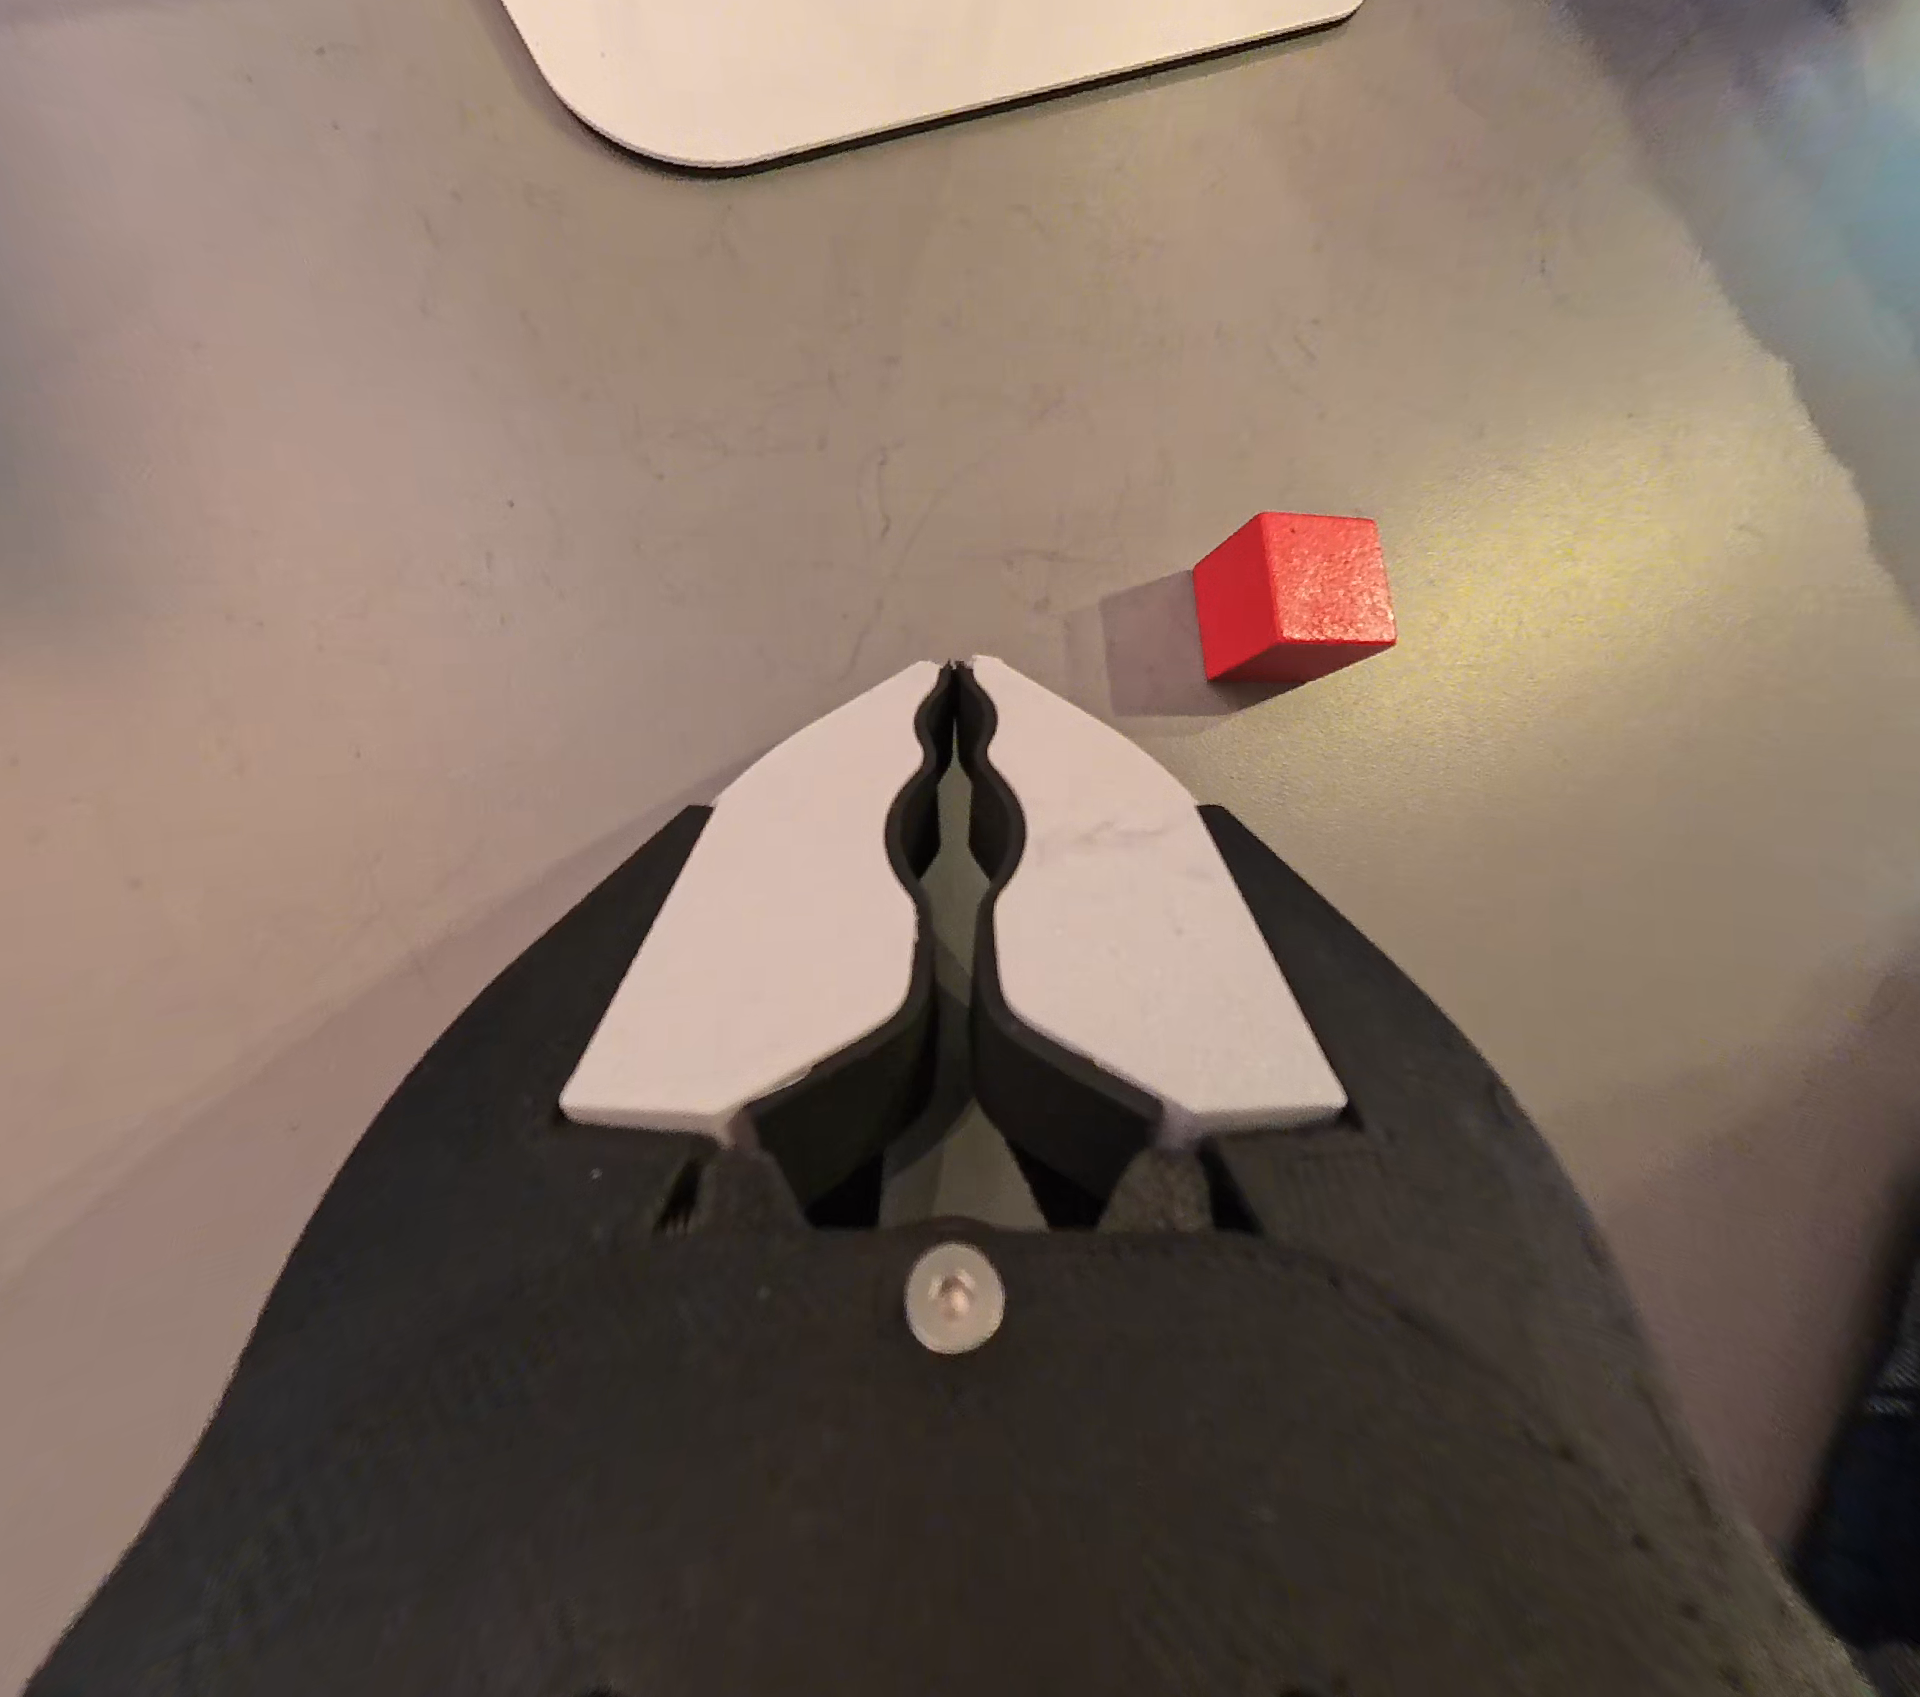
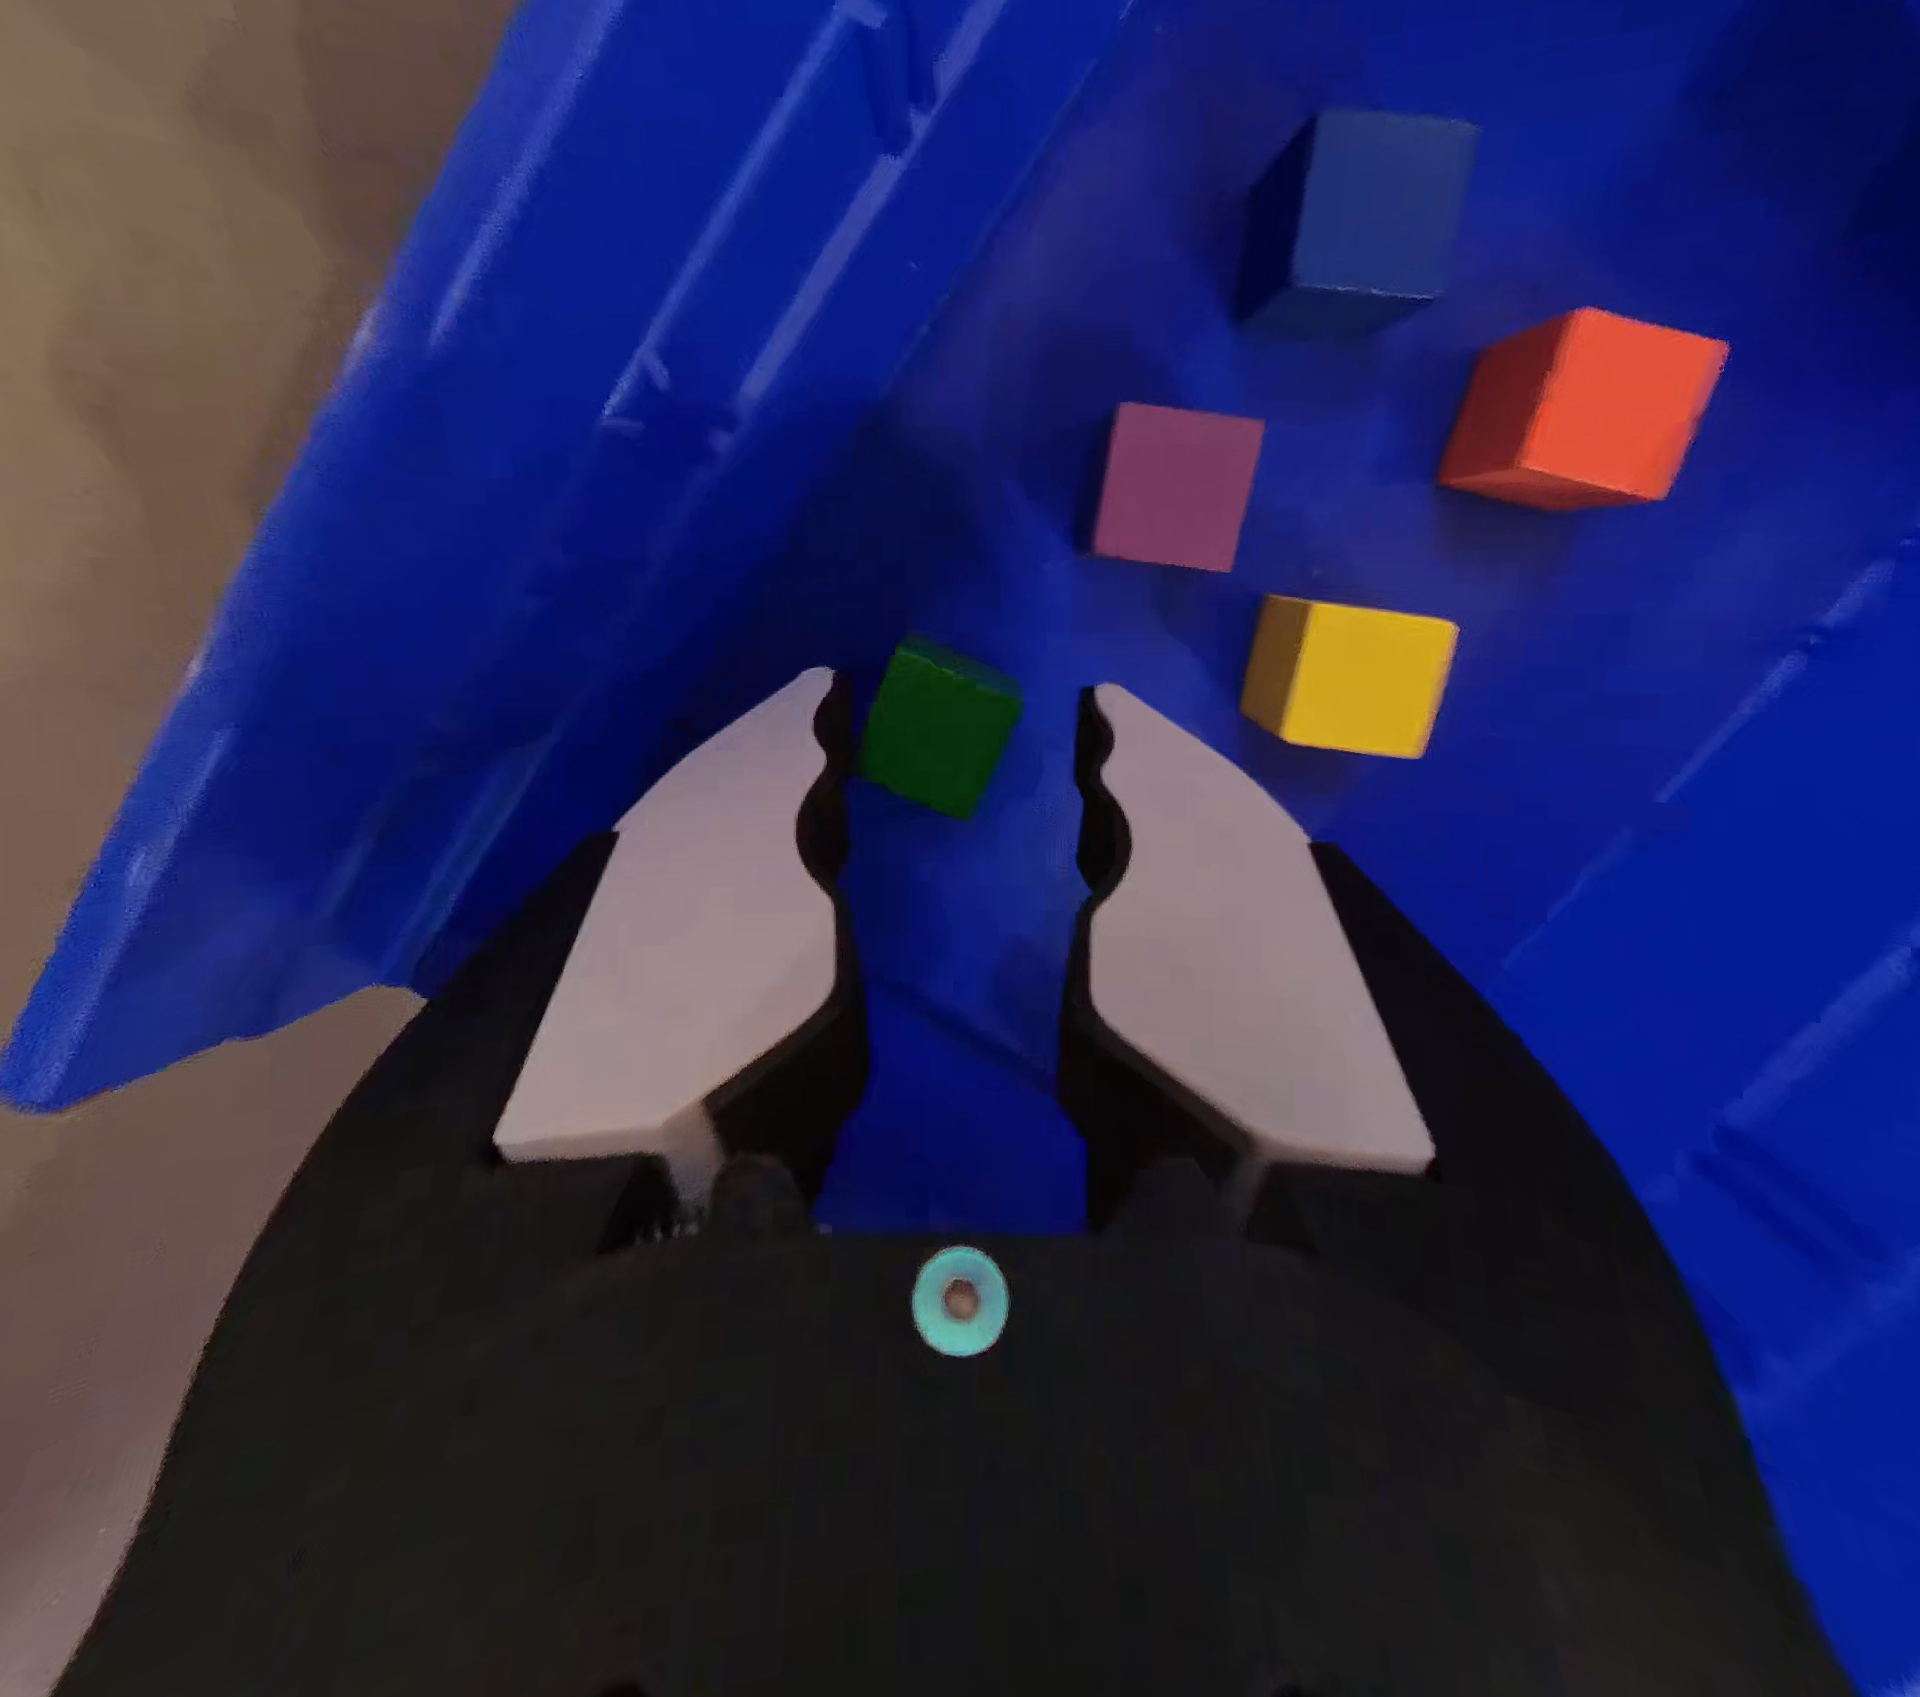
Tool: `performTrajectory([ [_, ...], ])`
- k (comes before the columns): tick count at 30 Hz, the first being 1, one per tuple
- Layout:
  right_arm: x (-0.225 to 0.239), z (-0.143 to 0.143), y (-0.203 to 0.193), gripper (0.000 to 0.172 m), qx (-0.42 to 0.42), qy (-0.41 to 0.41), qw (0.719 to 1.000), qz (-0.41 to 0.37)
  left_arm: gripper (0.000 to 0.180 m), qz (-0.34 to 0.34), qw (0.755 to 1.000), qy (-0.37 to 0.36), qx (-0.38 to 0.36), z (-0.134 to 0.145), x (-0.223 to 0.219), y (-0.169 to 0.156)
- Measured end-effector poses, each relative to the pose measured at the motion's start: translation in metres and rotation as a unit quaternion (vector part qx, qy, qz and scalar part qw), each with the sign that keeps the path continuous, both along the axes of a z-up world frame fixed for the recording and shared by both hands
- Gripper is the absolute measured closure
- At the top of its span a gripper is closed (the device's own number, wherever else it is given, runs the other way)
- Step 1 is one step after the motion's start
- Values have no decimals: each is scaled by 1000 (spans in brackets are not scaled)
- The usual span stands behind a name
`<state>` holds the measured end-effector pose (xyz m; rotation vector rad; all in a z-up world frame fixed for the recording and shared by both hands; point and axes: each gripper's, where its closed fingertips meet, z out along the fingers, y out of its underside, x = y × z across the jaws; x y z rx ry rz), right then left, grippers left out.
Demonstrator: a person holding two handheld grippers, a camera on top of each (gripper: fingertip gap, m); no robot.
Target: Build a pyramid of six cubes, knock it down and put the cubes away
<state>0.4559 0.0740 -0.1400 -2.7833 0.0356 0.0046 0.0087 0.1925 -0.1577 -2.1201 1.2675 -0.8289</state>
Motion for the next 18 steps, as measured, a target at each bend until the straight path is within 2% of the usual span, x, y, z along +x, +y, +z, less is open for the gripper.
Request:
performTrajectory([
  [2, 1, 24, -1, 130, 33, -13, 999, -10, 180, 0, 1000, 0, 0, 0, 0, 0],
  [5, -27, 88, -3, 141, 112, -45, 992, 26, 180, 0, 1000, 0, 0, 0, 0, 0],
  [7, -77, 129, 2, 147, 168, -46, 979, 102, 180, 0, 1000, 0, 0, 0, 0, 0],
  [9, -147, 149, 6, 151, 207, -20, 956, 206, 180, 0, 1000, 0, 0, 0, 0, 0],
  [11, -218, 143, 12, 135, 213, 37, 934, 285, 180, 0, 1000, 0, 0, 0, 0, 0],
  [12, -250, 129, 14, 126, 201, 60, 924, 320, 180, -1, 1000, 0, 0, 0, 0, 0],
  [14, -302, 96, 20, 120, 176, 82, 908, 370, 180, -1, 1000, 0, 1, 0, 0, 0],
  [16, -345, 69, 28, 111, 161, 102, 900, 392, 180, -1, 1000, 0, 0, 0, 0, -1],
  [18, -375, 52, 39, 112, 162, 113, 901, 386, 180, -1, 1000, 0, 1, 0, 0, -1],
])
